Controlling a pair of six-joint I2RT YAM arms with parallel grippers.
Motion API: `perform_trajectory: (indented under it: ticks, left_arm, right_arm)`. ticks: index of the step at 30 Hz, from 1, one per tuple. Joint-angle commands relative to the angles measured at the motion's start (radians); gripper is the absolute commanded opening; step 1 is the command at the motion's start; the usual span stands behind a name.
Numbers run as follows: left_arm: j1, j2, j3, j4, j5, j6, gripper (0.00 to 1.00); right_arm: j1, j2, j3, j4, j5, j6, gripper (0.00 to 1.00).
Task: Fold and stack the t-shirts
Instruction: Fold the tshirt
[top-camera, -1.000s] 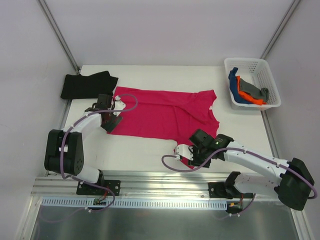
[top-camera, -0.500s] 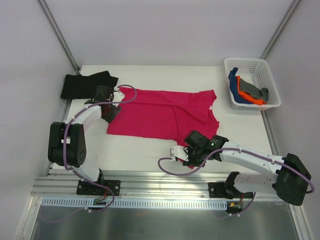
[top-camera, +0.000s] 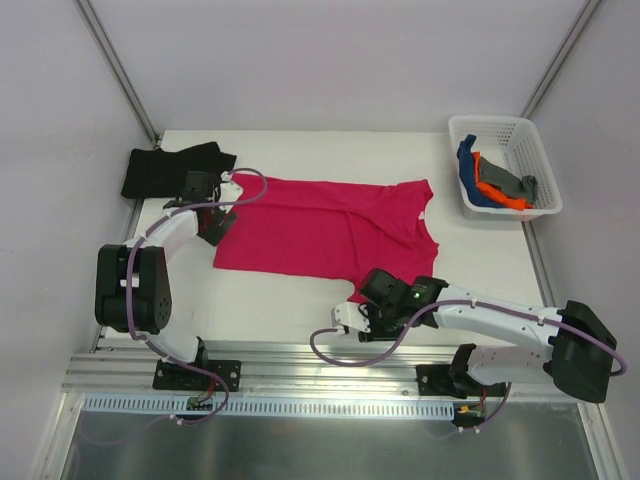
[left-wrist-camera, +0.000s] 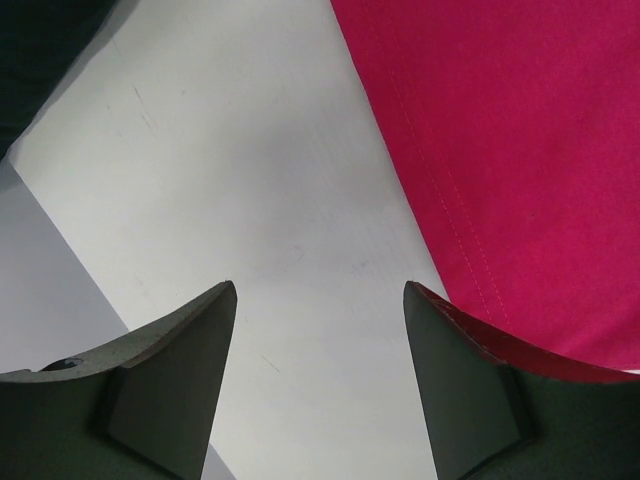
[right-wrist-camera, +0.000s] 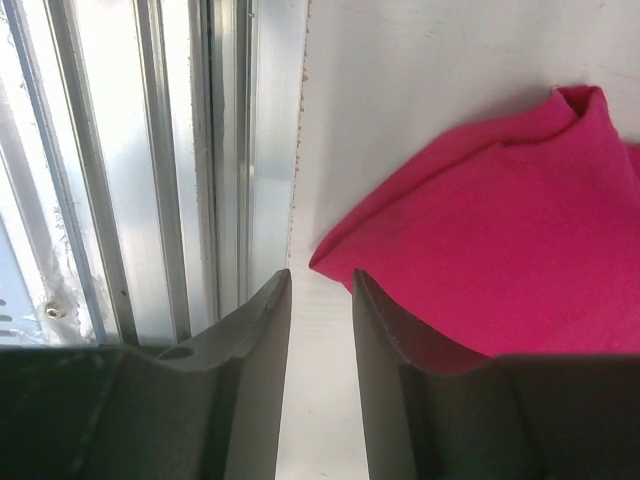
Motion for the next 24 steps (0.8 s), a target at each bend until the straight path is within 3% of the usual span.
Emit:
perform_trajectory:
  ticks: [1, 19, 24]
  left_arm:
    - [0.018, -0.036, -0.008, 0.013, 0.036, 0.013, 0.68]
    - [0.040, -0.071, -0.009, 0.013, 0.080, -0.042, 0.69]
    - [0.043, -0.057, -0.003, 0.013, 0.091, -0.048, 0.68]
  right_arm:
    - [0.013, 0.005, -0.009, 0.014, -0.033, 0.007, 0.34]
    - [0.015, 0.080, -0.033, 0.040, 0.021, -0.005, 0.35]
    - [0.013, 0.112, -0.015, 0.053, 0.040, -0.010, 0.29]
